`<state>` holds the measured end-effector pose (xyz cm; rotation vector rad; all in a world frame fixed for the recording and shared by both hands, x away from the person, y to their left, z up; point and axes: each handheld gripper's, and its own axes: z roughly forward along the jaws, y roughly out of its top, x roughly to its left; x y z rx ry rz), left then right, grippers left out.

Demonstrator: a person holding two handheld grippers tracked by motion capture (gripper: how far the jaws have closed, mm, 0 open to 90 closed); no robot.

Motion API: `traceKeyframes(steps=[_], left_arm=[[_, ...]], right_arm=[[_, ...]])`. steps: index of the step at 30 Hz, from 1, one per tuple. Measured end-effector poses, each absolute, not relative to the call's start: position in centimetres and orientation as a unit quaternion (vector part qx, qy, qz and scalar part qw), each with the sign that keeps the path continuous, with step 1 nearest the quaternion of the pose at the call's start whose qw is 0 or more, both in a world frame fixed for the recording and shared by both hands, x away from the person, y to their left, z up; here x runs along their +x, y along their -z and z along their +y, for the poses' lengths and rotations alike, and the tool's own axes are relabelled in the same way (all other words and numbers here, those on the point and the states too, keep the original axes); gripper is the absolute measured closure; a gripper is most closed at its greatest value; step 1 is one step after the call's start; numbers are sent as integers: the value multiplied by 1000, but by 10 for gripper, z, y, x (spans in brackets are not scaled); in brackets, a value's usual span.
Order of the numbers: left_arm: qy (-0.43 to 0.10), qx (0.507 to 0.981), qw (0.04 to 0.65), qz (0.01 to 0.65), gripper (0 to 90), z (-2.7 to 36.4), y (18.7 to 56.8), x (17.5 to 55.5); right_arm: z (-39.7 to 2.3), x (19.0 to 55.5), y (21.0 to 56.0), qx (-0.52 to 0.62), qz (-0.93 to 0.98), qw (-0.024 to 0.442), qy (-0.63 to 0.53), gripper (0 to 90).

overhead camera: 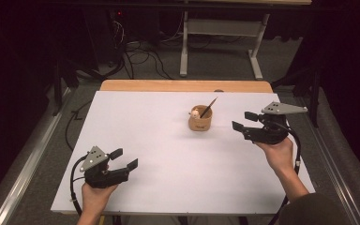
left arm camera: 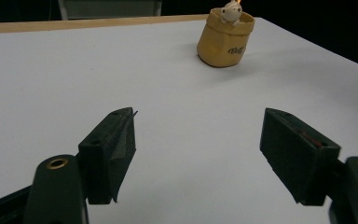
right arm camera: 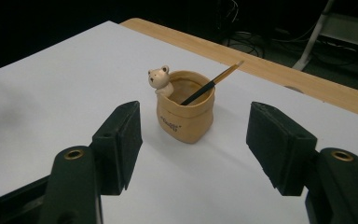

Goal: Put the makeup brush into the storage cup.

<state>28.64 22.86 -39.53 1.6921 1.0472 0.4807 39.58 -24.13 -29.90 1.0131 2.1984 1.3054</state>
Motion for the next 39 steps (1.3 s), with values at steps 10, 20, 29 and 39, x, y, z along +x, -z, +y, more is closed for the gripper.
traceKeyframes(steps=[10, 20, 29, 39], left_arm=[[-200, 706, 520, 437, 272, 229, 395, 286], [-201, 706, 520, 437, 272, 229, 395, 286], [-201, 706, 520, 437, 272, 228, 396, 286], [-201, 707, 519, 437, 272, 228, 395, 286]], right_arm=[[-243, 390, 302, 360, 783, 192, -470, 375], [-246, 384, 306, 359, 782, 191, -472, 375], [-251, 379, 308, 363, 777, 190, -479, 376], [-254, 373, 311, 363, 776, 189, -480, 376]])
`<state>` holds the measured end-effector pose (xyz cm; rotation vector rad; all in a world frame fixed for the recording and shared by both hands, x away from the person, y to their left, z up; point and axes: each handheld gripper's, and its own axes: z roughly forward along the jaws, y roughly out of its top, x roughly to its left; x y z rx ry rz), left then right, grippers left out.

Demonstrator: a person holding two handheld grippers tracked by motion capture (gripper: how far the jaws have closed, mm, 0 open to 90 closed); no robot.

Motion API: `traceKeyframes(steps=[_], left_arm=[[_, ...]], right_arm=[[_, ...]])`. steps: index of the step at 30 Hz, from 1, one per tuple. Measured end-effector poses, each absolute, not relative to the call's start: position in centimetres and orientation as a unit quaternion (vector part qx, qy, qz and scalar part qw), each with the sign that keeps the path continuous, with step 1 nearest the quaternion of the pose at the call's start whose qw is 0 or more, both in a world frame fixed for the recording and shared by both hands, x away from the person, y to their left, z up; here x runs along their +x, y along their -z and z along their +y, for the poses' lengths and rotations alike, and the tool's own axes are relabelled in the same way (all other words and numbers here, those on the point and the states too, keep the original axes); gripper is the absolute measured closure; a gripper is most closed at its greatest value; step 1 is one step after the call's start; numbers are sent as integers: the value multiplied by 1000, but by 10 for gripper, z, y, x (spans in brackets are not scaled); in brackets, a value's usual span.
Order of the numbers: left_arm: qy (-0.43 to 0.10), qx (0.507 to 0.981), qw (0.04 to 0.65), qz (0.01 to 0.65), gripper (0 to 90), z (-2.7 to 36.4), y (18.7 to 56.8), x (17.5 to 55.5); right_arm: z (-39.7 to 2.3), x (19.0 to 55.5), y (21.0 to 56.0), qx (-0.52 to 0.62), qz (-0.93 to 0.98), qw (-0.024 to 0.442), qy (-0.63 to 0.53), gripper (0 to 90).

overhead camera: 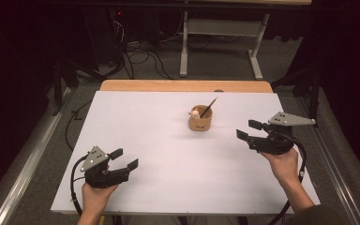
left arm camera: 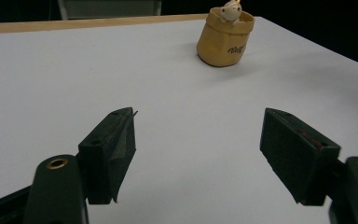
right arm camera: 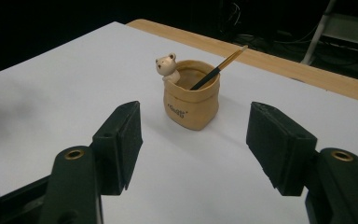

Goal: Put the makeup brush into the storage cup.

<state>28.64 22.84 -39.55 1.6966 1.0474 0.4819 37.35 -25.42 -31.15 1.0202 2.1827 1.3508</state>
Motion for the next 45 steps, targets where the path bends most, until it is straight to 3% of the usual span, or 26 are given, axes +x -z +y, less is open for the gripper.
traceKeyframes(steps=[45], left_arm=[[-201, 708, 519, 436, 272, 228, 395, 287]], right_arm=[[-249, 344, 327, 341, 781, 175, -493, 377]])
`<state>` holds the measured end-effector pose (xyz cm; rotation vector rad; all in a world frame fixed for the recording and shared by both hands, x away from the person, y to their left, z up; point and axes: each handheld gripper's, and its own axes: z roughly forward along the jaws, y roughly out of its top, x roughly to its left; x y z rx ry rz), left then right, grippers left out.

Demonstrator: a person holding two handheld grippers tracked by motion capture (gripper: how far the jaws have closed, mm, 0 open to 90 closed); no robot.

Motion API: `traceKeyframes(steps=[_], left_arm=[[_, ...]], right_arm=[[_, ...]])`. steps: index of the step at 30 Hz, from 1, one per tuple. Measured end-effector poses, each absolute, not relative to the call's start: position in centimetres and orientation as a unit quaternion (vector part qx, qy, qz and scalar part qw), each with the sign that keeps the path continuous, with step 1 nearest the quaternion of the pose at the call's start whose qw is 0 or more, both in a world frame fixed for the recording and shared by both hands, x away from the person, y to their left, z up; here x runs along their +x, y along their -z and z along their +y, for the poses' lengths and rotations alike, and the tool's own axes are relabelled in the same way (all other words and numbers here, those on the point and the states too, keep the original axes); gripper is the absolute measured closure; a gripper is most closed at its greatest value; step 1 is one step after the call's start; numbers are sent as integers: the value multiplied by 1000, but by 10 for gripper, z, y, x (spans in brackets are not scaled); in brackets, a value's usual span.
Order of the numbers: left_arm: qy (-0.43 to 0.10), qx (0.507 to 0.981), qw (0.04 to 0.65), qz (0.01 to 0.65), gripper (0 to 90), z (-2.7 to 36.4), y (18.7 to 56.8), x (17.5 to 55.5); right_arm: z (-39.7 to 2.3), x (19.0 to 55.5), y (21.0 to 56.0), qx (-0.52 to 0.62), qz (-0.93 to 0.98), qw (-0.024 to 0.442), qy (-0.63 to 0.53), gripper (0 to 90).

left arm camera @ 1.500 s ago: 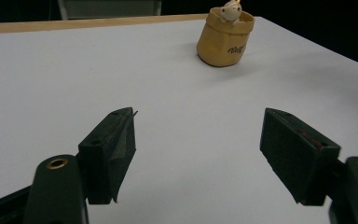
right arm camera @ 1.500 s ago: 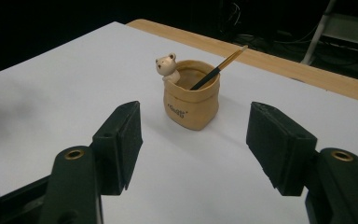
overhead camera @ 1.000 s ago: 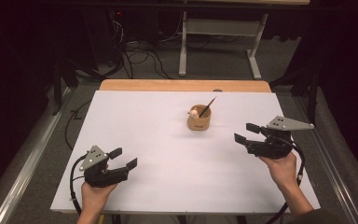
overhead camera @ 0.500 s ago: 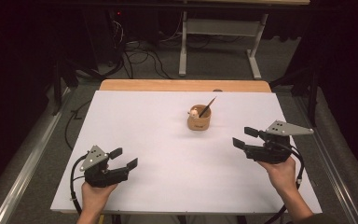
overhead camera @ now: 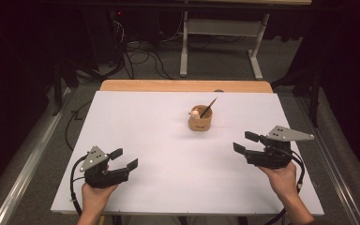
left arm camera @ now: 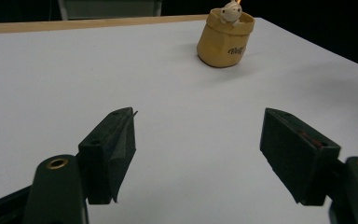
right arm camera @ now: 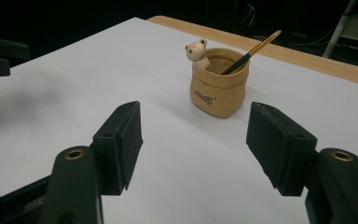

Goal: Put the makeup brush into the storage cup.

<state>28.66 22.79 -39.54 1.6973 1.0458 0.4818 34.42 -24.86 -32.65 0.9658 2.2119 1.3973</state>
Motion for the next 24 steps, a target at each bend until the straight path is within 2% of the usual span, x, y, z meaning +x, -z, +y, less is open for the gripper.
traceKeyframes(steps=[24], left_arm=[[-201, 707, 519, 436, 272, 228, 395, 286]], right_arm=[[-259, 334, 341, 357, 771, 168, -499, 377]])
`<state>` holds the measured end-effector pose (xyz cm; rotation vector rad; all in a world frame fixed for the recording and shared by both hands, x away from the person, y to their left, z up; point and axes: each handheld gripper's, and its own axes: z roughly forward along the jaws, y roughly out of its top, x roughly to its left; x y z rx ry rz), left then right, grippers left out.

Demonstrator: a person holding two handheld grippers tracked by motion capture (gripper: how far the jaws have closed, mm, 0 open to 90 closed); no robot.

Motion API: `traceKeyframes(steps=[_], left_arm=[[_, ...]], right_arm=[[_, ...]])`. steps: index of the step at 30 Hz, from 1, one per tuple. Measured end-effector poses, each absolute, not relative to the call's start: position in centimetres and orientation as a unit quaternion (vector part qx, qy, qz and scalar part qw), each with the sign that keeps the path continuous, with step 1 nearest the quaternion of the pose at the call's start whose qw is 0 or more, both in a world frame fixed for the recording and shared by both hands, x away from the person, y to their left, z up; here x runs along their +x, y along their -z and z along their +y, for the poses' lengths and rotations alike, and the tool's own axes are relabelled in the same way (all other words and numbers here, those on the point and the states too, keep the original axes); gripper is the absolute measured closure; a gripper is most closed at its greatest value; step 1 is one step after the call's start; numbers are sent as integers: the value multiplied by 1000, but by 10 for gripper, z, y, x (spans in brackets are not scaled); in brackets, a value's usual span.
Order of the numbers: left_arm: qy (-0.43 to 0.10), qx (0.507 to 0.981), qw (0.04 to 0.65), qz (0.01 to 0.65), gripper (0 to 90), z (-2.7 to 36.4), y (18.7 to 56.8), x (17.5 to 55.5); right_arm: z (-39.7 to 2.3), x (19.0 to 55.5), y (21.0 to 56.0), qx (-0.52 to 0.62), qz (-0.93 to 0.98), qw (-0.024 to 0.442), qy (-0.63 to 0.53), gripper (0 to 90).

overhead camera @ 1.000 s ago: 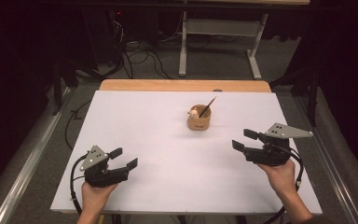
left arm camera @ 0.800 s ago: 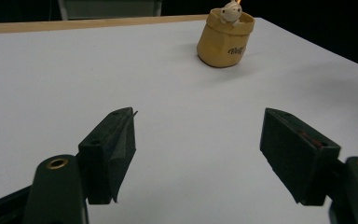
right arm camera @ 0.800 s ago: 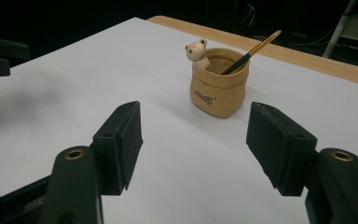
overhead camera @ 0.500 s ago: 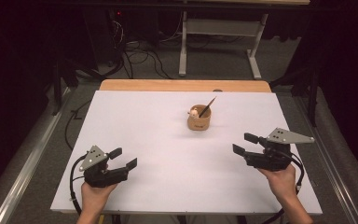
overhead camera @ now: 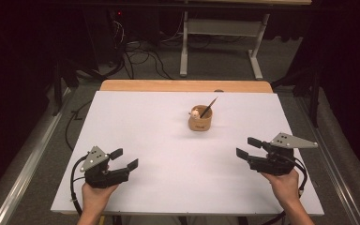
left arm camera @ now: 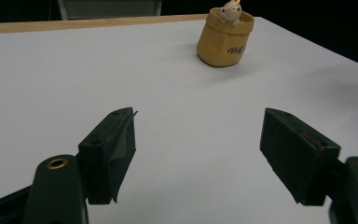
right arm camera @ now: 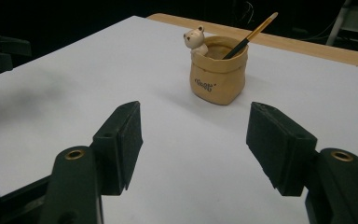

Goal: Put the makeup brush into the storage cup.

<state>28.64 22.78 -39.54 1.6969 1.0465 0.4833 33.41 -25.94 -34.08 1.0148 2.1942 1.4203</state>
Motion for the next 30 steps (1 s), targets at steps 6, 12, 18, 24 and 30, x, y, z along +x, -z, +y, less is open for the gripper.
traceKeyframes(steps=[6, 12, 18, 24, 30], left_arm=[[-202, 707, 518, 436, 272, 228, 395, 286], [-201, 707, 518, 437, 272, 228, 395, 286], [-200, 708, 518, 436, 272, 227, 396, 287], [-201, 707, 518, 437, 272, 228, 396, 287], [-200, 708, 517, 437, 271, 228, 396, 287]], right_arm=[[-261, 333, 345, 361, 774, 173, -490, 376], [-263, 333, 348, 364, 775, 174, -487, 376], [-264, 330, 350, 363, 777, 180, -482, 374], [-267, 329, 355, 368, 776, 178, -480, 374], [-270, 329, 360, 379, 774, 174, -477, 375]])
